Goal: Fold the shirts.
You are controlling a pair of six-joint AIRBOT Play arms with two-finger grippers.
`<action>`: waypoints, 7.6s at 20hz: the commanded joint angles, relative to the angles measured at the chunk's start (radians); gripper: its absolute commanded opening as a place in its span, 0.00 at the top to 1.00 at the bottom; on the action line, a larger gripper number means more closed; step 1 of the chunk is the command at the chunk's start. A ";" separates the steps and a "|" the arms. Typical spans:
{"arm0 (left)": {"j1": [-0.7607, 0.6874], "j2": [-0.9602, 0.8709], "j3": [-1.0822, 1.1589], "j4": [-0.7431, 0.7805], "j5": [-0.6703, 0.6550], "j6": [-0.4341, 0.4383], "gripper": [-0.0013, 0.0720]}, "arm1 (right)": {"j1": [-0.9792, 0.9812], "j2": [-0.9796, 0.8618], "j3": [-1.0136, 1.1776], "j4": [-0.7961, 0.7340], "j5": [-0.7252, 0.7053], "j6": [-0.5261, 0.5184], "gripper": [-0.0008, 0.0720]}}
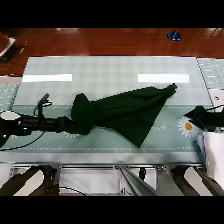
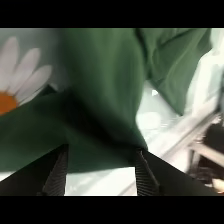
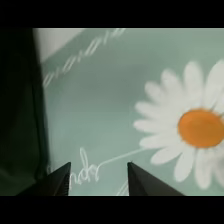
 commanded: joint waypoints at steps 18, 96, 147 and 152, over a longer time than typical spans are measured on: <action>-0.389 -0.183 0.074 -0.036 0.388 -0.147 0.95 | 0.522 0.055 -0.222 0.065 -0.006 0.084 0.43; 0.052 -0.636 1.094 0.252 -0.275 -0.401 0.29 | 0.231 -0.720 1.155 -0.037 0.224 -0.032 0.43; 0.193 -0.193 0.064 0.041 0.273 -0.180 0.95 | 0.355 -0.327 -0.029 0.208 -0.173 0.023 0.59; 0.178 -0.147 0.208 -0.018 0.196 -0.179 0.95 | 0.446 -0.385 0.320 0.197 -0.042 -0.019 0.95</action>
